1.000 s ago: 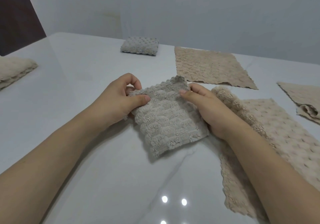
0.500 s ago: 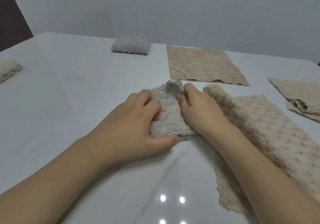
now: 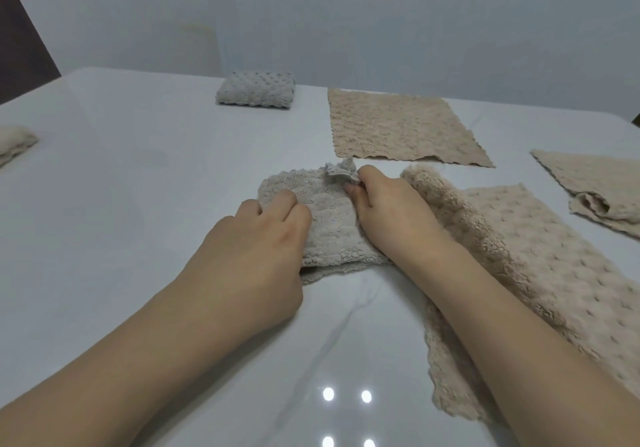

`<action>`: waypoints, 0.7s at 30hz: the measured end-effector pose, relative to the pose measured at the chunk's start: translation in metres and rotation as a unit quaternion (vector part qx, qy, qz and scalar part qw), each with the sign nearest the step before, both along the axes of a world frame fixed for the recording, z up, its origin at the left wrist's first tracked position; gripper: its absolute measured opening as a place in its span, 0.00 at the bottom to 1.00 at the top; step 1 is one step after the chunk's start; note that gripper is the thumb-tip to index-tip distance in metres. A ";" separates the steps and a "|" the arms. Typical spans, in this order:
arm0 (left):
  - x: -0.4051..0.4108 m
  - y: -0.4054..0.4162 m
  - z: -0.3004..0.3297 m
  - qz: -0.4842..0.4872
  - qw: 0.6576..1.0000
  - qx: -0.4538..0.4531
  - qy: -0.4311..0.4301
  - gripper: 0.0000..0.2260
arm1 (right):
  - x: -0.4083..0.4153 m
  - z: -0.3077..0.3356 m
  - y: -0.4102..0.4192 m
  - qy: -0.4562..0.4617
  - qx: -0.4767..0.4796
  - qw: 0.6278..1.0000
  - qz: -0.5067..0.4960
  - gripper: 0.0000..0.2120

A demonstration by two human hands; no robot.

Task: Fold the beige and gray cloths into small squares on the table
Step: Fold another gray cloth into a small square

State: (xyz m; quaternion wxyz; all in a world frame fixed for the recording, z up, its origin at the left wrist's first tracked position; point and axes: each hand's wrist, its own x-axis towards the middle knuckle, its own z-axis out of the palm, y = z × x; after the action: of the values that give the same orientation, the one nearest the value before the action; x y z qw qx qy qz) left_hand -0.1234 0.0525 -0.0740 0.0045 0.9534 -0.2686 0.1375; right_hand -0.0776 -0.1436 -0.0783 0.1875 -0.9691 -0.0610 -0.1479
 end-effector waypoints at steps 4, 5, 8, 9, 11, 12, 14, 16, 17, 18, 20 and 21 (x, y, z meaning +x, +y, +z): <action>-0.002 0.000 0.010 0.014 0.997 0.033 0.068 0.15 | -0.001 0.000 0.002 0.012 -0.017 1.000 -0.015 0.12; -0.003 0.000 0.013 0.016 0.996 0.035 0.078 0.15 | -0.002 0.001 0.002 0.018 -0.019 0.999 -0.021 0.13; -0.002 0.004 0.018 0.028 0.997 -0.002 0.073 0.13 | -0.002 0.002 0.003 0.028 -0.025 0.999 -0.034 0.13; 0.000 0.006 0.018 0.032 0.998 -0.013 0.054 0.14 | -0.002 0.002 0.003 0.027 -0.030 0.999 -0.035 0.12; 0.006 0.008 0.014 0.033 0.999 -0.020 0.018 0.15 | -0.002 0.001 0.004 0.024 -0.039 0.998 -0.036 0.12; 0.008 0.008 0.013 0.032 0.999 -0.020 0.011 0.14 | -0.002 0.001 0.004 0.024 -0.041 0.998 -0.037 0.12; 0.010 0.007 0.010 0.025 0.999 -0.027 0.012 0.11 | -0.003 0.002 0.004 0.026 -0.042 0.998 -0.038 0.12; 0.009 0.006 0.007 0.031 0.999 -0.036 0.016 0.09 | -0.003 0.003 0.004 0.028 -0.043 0.998 -0.040 0.12; 0.009 0.006 0.006 0.037 0.998 -0.037 0.020 0.10 | -0.003 0.003 0.004 0.027 -0.043 0.998 -0.040 0.12; 0.008 0.005 0.006 0.042 0.998 -0.035 0.024 0.12 | -0.002 0.004 0.003 0.025 -0.045 0.998 -0.041 0.12; 0.008 0.004 0.009 0.047 0.997 -0.032 0.041 0.14 | -0.001 0.003 0.004 0.023 -0.051 0.998 -0.040 0.11; 0.008 0.004 0.011 0.046 0.997 -0.032 0.056 0.14 | 0.000 0.003 0.004 0.021 -0.051 0.998 -0.038 0.11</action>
State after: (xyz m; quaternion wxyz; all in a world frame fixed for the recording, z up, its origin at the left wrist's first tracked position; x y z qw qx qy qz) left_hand -0.1157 0.0561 -0.0631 0.0440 0.9704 -0.2187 0.0924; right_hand -0.0778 -0.1399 -0.0756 0.1329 -0.9821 -0.0274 -0.1310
